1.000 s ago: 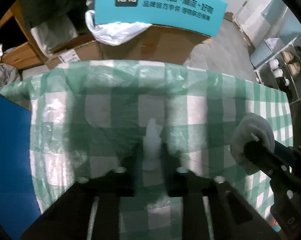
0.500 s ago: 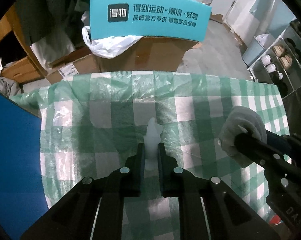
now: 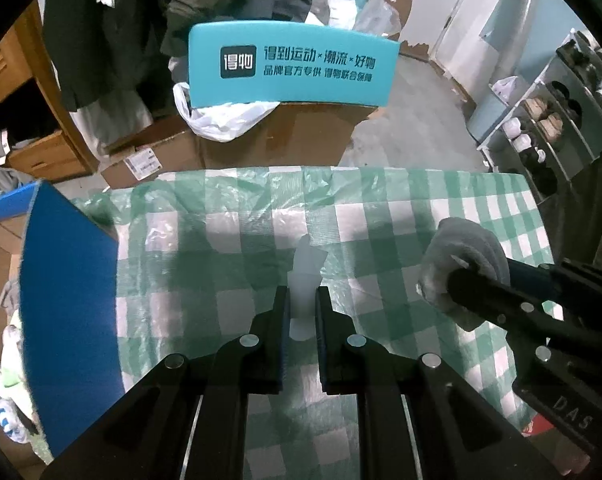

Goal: Organize soft objects
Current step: 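Carry the grey sock and small white item into the box and open both tools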

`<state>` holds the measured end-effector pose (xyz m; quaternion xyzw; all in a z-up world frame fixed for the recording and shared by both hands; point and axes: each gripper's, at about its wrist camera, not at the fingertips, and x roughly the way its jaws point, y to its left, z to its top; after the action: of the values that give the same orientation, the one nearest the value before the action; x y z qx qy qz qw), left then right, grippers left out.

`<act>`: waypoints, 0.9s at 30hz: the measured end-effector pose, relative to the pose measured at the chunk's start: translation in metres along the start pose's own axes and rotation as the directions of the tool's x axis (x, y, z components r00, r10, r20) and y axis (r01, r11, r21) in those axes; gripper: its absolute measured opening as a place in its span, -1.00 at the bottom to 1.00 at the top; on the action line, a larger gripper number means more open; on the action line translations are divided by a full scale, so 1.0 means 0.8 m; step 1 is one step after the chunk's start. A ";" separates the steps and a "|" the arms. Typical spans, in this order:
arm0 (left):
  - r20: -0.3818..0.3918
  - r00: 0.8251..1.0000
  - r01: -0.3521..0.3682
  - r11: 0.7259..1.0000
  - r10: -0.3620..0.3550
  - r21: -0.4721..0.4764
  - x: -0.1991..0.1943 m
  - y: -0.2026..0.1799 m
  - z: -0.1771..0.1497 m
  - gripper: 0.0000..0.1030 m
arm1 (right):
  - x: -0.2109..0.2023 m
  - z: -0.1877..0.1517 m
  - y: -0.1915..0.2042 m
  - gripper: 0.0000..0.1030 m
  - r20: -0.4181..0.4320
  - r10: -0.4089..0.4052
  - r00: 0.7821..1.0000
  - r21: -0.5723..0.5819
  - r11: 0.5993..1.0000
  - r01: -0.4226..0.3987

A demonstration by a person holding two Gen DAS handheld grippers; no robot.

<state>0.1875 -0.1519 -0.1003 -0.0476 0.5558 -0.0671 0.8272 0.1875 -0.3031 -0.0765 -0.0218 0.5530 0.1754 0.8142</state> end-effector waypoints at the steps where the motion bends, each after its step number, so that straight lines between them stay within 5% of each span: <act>1: 0.003 1.000 0.000 1.000 0.000 0.002 -0.004 0.001 -0.002 -0.77 | -0.004 0.000 0.002 -0.54 0.004 0.002 1.000 -0.002 1.000 -0.002; 27: 0.106 0.994 0.012 1.000 -0.015 0.024 -0.098 0.006 -0.045 -0.77 | -0.079 -0.023 0.045 -0.54 0.082 0.048 0.995 -0.048 0.998 -0.044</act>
<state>0.1252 -0.1346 -0.0427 -0.0453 0.5100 -0.0765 0.8556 0.1393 -0.2901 -0.0206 -0.0205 0.5147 0.2076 0.8316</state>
